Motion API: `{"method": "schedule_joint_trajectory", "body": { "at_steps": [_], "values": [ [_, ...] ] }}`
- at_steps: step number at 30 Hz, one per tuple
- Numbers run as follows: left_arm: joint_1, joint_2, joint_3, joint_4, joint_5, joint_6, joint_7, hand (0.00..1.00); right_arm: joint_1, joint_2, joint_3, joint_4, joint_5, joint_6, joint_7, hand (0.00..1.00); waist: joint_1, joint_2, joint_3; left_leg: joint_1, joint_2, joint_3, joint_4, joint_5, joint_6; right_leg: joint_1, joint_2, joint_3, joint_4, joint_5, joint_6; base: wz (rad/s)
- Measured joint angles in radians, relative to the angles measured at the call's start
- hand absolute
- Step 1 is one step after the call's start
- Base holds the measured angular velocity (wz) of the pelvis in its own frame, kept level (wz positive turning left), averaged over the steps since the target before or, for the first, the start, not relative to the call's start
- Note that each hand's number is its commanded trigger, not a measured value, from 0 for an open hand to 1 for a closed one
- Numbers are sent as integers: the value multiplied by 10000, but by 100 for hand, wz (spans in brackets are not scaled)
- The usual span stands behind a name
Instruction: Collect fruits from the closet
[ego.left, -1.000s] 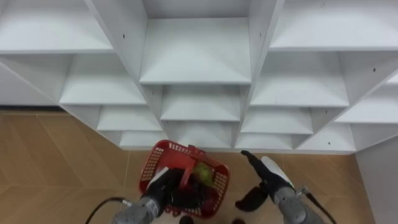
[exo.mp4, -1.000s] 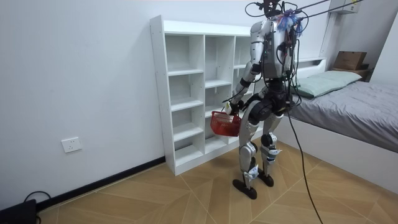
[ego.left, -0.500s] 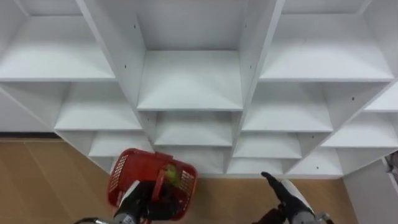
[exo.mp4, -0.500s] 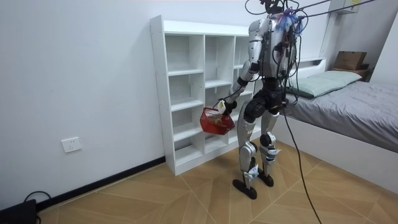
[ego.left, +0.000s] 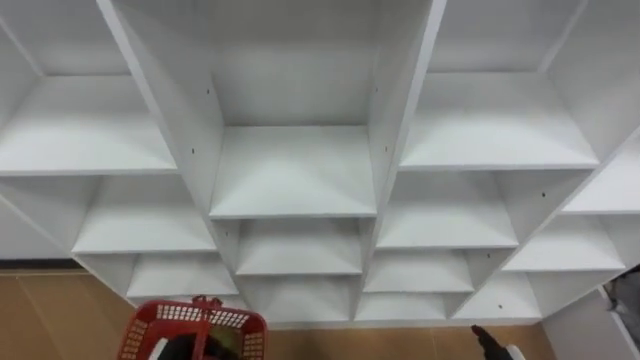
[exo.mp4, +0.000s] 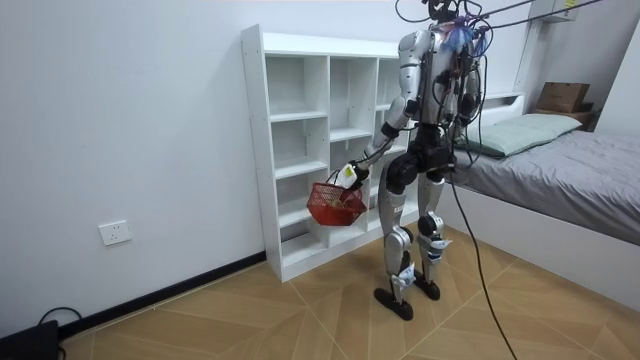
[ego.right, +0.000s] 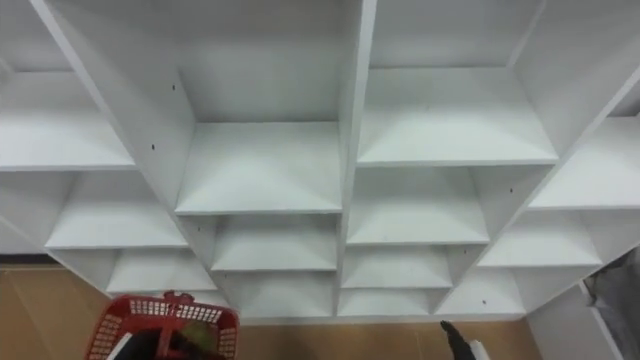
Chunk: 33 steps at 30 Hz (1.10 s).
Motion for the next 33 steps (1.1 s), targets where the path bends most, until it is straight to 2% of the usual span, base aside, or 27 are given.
{"method": "schedule_joint_trajectory", "body": {
  "at_steps": [7, 8, 10, 14, 15, 23, 25, 30, 33],
  "values": [
    [157, -28, 747, 1278, -163, 38, 145, 100, 294, 75, -511, 727, 1139, 16, -3, 0, -84, -17, 8, 285, 4, 42, -123, -12, -17, 227, 22, 100, -49, -14, -4, -4],
    [223, -29, 849, 1404, -163, 74, 175, 100, 349, 82, -518, 892, 1377, 125, 1, 0, -118, -14, 12, 336, 2, 42, -124, -26, -26, 294, 22, 95, -62, -19, 4, 0],
    [403, -51, 1025, 1447, -127, 146, 211, 100, 548, 85, -847, 961, 1607, 242, 41, 0, -143, 33, -10, 395, 13, 78, -134, -100, -22, 315, 40, 124, -49, -39, 19, -2],
    [556, -68, 1972, 1689, -137, 323, 380, 100, 577, 95, -1903, 1910, 2027, 391, 51, 0, -229, 71, 6, 521, 9, 46, -134, -141, 3, 412, 43, 169, -8, -44, 33, -1],
    [566, -64, 2120, 1812, -136, 344, 408, 100, 616, 70, -2075, 2126, 2268, 494, 36, 0, -225, 90, -13, 587, 14, 46, -134, -194, 3, 472, 56, 194, -3, -60, 47, -5],
    [517, -75, 2121, 2132, -147, 540, 526, 100, 524, 70, -2242, 2371, 2904, 1002, 453, 0, -259, 57, 4, 584, 11, 30, -129, -218, 7, 513, 71, 201, 15, -60, 52, -1],
    [477, -95, 2121, 2135, -148, 606, 531, 100, 470, 124, -2233, 2420, 3283, 1037, 572, 0, -249, 88, -14, 625, 13, 30, -125, -219, 7, 523, 67, 198, -12, -59, 52, 0],
    [291, -325, 2123, 2136, -148, 814, 499, 100, 122, 482, -2189, 2733, 3831, 1098, 1013, 0, -227, 96, -11, 719, 14, 31, -126, -233, 6, 671, 69, 193, -114, -58, 53, 0],
    [304, -452, 2122, 2136, -148, 884, 442, 100, 46, 537, -1997, 2790, 3835, 1229, 1329, 0, -223, 103, -14, 731, 10, 30, -126, -235, 9, 695, 68, 192, -155, -53, 60, 0]
  ]
}}
